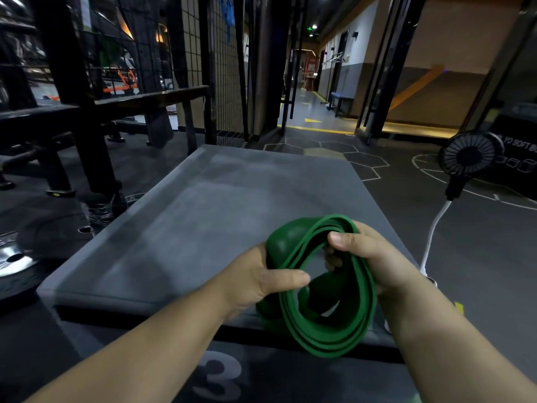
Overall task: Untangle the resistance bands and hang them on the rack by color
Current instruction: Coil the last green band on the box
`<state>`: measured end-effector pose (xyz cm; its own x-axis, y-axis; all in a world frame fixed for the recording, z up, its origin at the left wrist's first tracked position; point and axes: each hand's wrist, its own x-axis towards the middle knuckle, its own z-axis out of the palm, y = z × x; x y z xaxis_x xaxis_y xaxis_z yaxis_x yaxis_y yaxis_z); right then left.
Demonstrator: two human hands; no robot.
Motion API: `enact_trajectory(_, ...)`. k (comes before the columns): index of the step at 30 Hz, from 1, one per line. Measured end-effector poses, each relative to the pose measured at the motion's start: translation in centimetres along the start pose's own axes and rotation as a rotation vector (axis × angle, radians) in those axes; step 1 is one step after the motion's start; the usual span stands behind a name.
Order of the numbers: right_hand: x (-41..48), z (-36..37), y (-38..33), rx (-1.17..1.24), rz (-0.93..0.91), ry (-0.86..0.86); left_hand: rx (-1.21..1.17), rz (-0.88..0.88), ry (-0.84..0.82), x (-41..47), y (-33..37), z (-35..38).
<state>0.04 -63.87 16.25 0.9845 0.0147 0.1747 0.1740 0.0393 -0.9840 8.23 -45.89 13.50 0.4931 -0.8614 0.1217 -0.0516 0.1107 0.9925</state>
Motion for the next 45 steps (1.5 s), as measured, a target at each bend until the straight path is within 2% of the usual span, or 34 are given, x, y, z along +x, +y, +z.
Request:
enact_trajectory(4, -0.3, -0.4, -0.3, -0.018, -0.005, 0.005, 0.020, -0.029, -0.150, -0.3, 0.2, -1.9)
enact_trajectory(7, -0.2, 0.1, -0.2, -0.101, -0.005, -0.049, -0.024, -0.138, -0.303, -0.8, 0.0, -3.3)
enact_trajectory(8, -0.2, 0.3, 0.0, -0.119, 0.015, -0.059, -0.036, -0.172, -0.295, -0.7, -0.2, -3.4)
enact_trajectory(10, 0.0, 0.8, 0.4, -0.137, 0.067, -0.052, -0.015, -0.187, -0.160, -0.3, 0.0, -3.3)
enact_trajectory(12, 0.4, 1.2, 0.9, -0.140, 0.094, -0.059, 0.097, -0.121, -0.020, 0.1, 0.4, -2.9)
enact_trajectory(16, 0.9, 1.6, 0.8, -0.108, 0.072, -0.069, 0.402, -0.079, 0.028, -0.4, 1.5, -1.4)
enact_trajectory(18, 1.0, 1.9, 0.7, -0.076, 0.069, -0.053, 0.481, -0.062, 0.079, -0.4, 1.6, -0.9)
enact_trajectory(20, 1.2, 2.0, 1.0, -0.078, 0.074, -0.022, 0.444, -0.044, 0.128, -0.3, 1.6, -0.9)
enact_trajectory(24, 1.4, 2.3, 1.0, -0.017, 0.060, -0.091, 0.082, -0.069, 0.248, 0.1, 1.4, -1.2)
enact_trajectory(27, 1.4, 2.1, 1.0, -0.096, 0.052, -0.184, -0.009, -0.065, 0.273, 0.2, 1.3, -1.2)
enact_trajectory(31, 0.6, 0.3, 1.1, -0.161, 0.170, -0.045, -0.010, -0.030, 0.326, 0.0, 1.4, -2.0)
enact_trajectory(34, 0.2, 0.4, 1.0, -0.224, 0.160, -0.103, 0.000, 0.032, 0.306, -0.2, 1.6, -2.2)
enact_trajectory(37, 0.3, 1.1, 1.1, -0.110, 0.122, -0.090, -0.016, 0.059, 0.264, -0.3, 1.7, -2.0)
enact_trajectory(40, 0.4, 1.6, 0.7, 0.062, 0.027, -0.154, -0.005, 0.058, 0.243, -0.3, 1.7, -1.8)
enact_trajectory(45, 0.4, 1.5, 0.8, 0.058, 0.070, -0.131, 0.042, 0.012, 0.144, -0.5, 1.4, -2.5)
